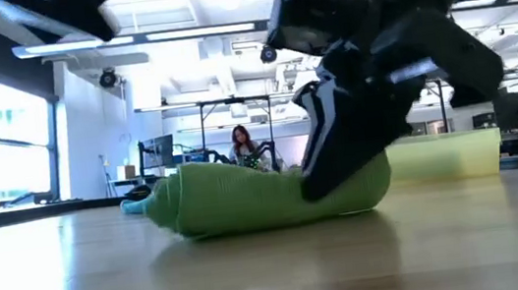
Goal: Roll microfiber towels into tight, uniform cylinder then place into a basket
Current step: Put the green towel into the bin
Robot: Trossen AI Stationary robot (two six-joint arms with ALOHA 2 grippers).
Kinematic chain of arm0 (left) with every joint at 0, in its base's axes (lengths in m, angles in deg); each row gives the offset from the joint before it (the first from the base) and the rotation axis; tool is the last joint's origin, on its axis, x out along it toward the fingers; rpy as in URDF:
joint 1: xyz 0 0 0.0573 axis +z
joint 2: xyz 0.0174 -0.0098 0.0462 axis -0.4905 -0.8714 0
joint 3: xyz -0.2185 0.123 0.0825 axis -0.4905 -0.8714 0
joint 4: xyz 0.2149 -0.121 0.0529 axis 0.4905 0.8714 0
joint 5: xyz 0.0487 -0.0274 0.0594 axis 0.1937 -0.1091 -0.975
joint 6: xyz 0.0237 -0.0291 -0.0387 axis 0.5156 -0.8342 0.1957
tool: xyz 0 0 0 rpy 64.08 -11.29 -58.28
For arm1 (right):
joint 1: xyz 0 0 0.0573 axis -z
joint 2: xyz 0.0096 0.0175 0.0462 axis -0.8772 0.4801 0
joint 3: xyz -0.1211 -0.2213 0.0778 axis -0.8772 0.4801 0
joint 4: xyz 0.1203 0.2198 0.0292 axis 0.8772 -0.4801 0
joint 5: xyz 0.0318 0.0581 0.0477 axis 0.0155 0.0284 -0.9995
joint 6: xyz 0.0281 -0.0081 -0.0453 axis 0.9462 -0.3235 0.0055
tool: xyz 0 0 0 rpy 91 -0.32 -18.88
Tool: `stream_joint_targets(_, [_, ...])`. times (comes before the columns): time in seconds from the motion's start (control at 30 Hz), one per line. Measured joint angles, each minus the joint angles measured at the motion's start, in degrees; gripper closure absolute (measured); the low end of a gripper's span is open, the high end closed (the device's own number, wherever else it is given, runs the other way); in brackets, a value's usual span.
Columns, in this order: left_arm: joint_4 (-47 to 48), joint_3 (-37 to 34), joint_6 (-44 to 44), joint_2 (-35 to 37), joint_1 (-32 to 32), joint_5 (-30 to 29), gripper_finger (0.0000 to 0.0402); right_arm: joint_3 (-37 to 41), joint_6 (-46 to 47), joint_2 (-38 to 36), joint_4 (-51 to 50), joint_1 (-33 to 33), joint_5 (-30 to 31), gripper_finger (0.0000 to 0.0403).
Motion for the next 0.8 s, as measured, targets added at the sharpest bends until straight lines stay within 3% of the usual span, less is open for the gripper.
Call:
stream_joint_targets(0.43, [6.77,0.14,0.24,4.99,-0.29,-6.57,0.0253,-0.24,-4.66,-19.85,-21.35,9.46,2.21,0.0398])
stream_joint_targets(0.67, [9.32,0.04,0.50,5.25,0.88,-8.17,0.0261,-0.24,-8.84,-30.06,-37.09,17.42,10.78,0.0398])
stream_joint_targets(0.8, [9.78,0.06,1.11,5.23,2.23,-8.26,0.0261,-0.31,-11.93,-32.65,-43.64,23.32,12.50,0.0398])
